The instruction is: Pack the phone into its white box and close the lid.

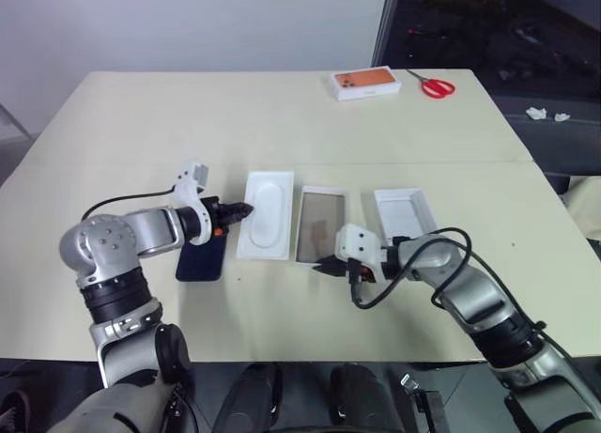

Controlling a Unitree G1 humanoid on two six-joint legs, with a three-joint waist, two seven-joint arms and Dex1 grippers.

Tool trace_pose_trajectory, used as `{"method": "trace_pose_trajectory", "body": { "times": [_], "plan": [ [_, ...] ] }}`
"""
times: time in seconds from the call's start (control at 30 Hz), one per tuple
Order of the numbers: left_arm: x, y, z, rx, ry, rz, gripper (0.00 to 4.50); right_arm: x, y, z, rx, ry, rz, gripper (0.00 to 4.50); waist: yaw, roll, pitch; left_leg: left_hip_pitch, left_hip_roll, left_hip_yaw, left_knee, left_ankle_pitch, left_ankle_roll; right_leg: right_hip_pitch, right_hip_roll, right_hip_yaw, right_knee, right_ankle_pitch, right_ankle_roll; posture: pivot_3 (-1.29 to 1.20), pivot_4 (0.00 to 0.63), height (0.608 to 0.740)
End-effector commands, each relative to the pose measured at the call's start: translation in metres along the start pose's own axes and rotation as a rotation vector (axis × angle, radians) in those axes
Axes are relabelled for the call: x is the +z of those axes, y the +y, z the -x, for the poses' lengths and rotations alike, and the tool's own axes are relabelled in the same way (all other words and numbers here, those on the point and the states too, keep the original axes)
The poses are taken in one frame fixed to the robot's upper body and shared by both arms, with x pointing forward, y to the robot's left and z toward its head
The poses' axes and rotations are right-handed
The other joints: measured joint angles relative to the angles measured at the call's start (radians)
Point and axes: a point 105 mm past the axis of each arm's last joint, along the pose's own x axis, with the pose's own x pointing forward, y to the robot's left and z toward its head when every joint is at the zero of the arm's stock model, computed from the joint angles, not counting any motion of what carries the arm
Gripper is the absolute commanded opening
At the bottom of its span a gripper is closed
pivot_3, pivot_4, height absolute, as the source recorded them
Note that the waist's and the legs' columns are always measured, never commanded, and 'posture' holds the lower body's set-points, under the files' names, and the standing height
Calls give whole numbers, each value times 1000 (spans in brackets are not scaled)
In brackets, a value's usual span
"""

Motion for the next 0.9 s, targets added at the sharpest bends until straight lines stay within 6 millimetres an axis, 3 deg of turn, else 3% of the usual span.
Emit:
{"method": "trace_pose_trajectory", "body": {
  "times": [0.03,0.1,0.37,0.53,0.7,0.9],
  "plan": [
    [14,-9,4,-37,-52,5,0,10,-7,-6,-16,-26,49,31,0,0,0,0,0,0,0,0,0,0,0,0,0,0,0,0,150,740],
    [14,-11,3,-43,-57,11,0,13,-4,-13,6,-50,32,31,0,0,0,0,0,0,0,0,0,0,0,0,0,0,0,0,150,740],
    [-1,-18,-6,-59,-37,32,0,16,-3,-9,27,-66,58,3926,2,0,0,0,0,0,0,0,0,0,0,0,0,0,0,0,150,740],
    [-9,-26,-15,-72,-17,39,0,18,-22,23,-40,-59,51,3926,6,0,0,0,0,0,0,0,0,0,0,0,0,0,0,0,150,740],
    [-15,-29,-26,-45,33,1,0,12,-26,59,-63,-2,41,3926,7,0,0,0,-1,0,0,0,0,1,0,0,0,0,0,0,150,740],
    [-25,-33,-43,-52,82,-16,0,6,-36,69,-132,23,37,3926,3,0,0,0,0,0,0,0,0,0,0,0,0,0,0,0,150,740]
  ]
}}
